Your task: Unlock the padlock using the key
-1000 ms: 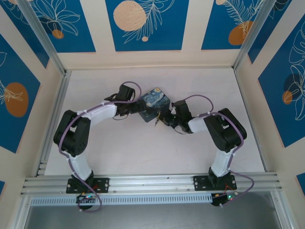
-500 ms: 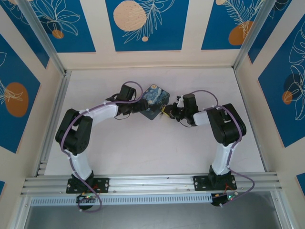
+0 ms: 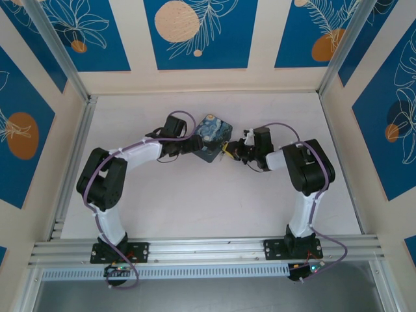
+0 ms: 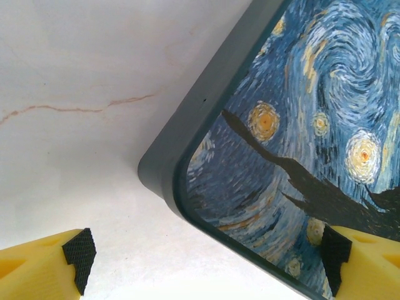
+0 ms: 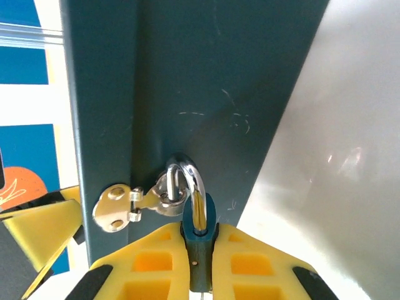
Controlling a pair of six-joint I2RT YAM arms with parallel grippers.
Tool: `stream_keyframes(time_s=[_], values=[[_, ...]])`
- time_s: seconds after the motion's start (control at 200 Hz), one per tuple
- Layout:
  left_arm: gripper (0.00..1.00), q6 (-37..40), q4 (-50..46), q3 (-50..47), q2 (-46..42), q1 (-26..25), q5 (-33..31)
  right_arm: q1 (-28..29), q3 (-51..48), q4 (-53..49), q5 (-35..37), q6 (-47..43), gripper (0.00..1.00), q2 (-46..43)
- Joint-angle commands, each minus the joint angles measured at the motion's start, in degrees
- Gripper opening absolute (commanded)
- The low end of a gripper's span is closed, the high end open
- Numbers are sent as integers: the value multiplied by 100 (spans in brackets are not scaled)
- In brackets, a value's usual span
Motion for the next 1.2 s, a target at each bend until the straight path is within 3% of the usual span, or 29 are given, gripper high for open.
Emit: stream_keyframes(time_s=[0.0, 0.16, 0.485, 1.09, 1.155, 1.195], values=[[91, 80, -1040, -238, 389, -3, -223, -80, 10, 1308, -8, 1001, 0, 451], [91, 78, -1030, -283, 380, -8, -240, -189, 164, 1273, 99, 1129, 0, 655], [90, 123, -1025, -292, 377, 4, -223, -615, 20, 489, -12, 632, 0, 56], [99, 291, -1341, 126, -612, -1, 243, -717, -2025, -1065, 408, -204, 0, -1815], [100, 283, -1394, 122, -834, 1, 261, -724, -2148, -1442, 539, -332, 7, -2211], [100, 285, -1436, 130, -974, -1, 261, -728, -2211, -1697, 615, -432, 16, -2488]])
